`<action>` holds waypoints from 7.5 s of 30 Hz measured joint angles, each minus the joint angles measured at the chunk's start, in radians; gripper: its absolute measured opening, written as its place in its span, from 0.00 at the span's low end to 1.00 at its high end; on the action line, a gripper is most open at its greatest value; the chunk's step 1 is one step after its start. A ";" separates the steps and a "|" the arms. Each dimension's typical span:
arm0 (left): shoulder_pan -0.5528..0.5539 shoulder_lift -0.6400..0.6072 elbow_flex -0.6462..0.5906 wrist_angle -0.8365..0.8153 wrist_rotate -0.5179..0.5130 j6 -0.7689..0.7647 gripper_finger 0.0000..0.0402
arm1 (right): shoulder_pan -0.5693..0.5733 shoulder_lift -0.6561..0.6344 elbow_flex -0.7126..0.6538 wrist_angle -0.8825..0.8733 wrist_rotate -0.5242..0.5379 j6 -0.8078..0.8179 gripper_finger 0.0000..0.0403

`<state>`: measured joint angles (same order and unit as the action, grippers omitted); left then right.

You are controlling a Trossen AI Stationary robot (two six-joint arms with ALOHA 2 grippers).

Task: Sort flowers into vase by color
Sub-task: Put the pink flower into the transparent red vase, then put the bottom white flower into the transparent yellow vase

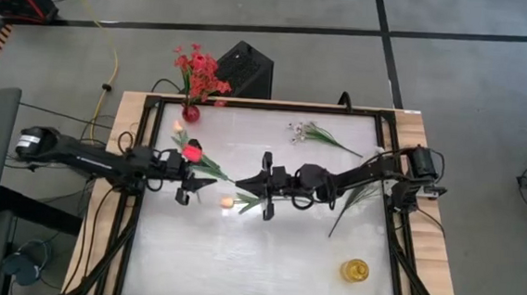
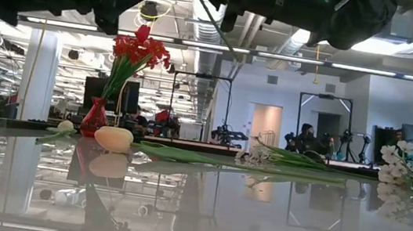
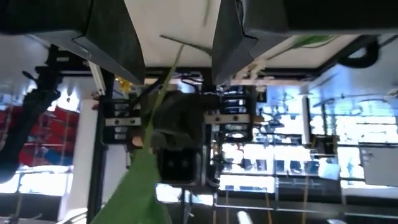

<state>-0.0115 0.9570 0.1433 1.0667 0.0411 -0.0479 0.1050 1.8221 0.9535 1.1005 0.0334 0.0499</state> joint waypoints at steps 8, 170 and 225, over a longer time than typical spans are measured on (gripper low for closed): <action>-0.043 0.218 0.102 0.157 0.019 0.013 0.44 | 0.000 0.000 0.000 -0.035 0.006 -0.006 0.05; 1.095 0.110 0.785 -1.534 -0.108 0.238 0.17 | -0.082 -0.005 0.000 -0.244 0.016 -0.059 0.50; 0.425 -0.354 0.440 -1.502 0.196 -0.155 0.56 | -0.047 -0.005 0.000 -0.299 0.015 -0.058 0.50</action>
<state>0.4131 0.6029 0.5833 -0.4353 0.2373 -0.2028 0.0575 1.8175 0.9531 0.8017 0.0486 -0.0082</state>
